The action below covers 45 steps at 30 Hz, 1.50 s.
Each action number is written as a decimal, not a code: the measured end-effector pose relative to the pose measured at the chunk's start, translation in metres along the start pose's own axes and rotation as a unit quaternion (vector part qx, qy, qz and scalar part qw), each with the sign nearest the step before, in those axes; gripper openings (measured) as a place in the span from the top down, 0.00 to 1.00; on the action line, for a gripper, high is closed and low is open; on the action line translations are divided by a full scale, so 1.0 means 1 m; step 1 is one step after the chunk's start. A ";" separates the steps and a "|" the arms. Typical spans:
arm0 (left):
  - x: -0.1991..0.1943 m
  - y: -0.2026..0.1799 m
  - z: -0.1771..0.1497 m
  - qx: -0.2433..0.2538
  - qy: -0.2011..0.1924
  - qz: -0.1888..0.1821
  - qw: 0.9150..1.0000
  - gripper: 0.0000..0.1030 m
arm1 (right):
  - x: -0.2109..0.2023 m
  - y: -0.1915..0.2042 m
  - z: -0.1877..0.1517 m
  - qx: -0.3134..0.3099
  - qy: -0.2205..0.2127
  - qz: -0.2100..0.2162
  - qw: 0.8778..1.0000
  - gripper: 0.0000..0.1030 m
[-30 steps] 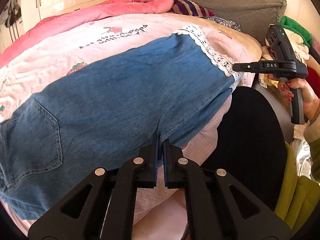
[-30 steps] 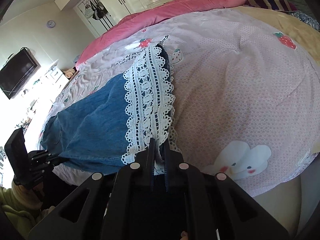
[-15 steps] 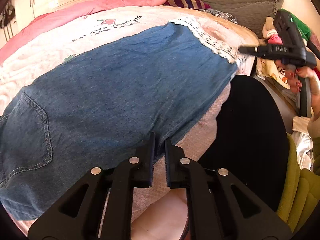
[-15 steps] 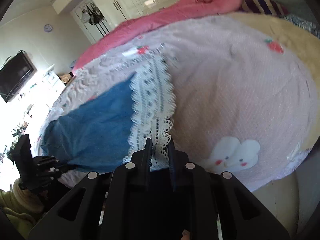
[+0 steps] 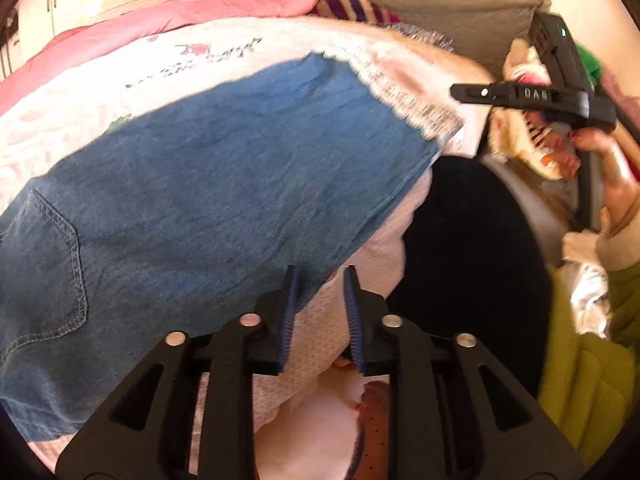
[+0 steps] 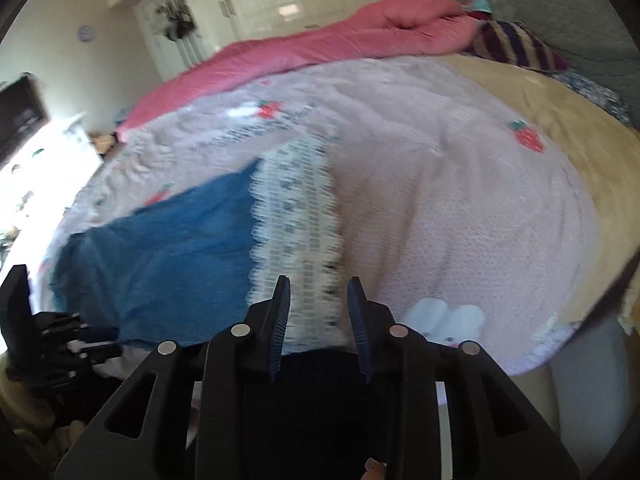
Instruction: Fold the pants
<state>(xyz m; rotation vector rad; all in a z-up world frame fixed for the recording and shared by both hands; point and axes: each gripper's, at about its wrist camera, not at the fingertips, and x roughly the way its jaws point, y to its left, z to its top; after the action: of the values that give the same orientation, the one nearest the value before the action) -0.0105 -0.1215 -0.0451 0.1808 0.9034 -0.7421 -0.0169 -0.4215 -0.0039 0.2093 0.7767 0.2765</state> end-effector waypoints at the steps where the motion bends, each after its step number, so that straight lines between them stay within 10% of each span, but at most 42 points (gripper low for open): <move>1: -0.007 0.001 0.002 -0.006 -0.008 -0.013 1.000 0.74 | -0.001 0.005 0.001 -0.005 -0.001 0.015 1.000 0.58; 6: -0.044 0.022 0.008 -0.027 -0.048 0.046 0.997 0.58 | 0.027 0.035 0.008 -0.036 0.030 0.079 0.996 0.57; 13: -0.042 0.083 -0.015 -0.127 0.004 0.159 0.979 0.57 | 0.057 0.016 -0.008 -0.028 0.087 0.028 0.995 0.57; 22: -0.049 0.119 -0.028 -0.193 -0.019 0.103 0.976 0.57 | 0.055 0.008 -0.008 -0.001 0.101 0.045 0.994 0.51; 28: -0.092 0.103 0.003 -0.147 -0.082 0.120 0.978 0.30 | 0.036 0.057 0.052 -0.033 0.042 0.150 0.987 0.32; 36: -0.061 0.124 0.037 -0.086 -0.054 0.238 0.966 0.22 | 0.144 0.167 0.124 -0.137 0.138 0.196 0.961 0.32; 45: -0.056 0.147 -0.021 -0.130 -0.006 0.203 0.971 0.22 | 0.222 0.211 0.114 -0.214 0.256 0.160 0.929 0.51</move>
<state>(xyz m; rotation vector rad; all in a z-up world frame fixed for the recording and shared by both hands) 0.0496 0.0255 -0.0382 0.1219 0.9059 -0.2416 0.1800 -0.1605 -0.0106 -0.1639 1.1767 0.8246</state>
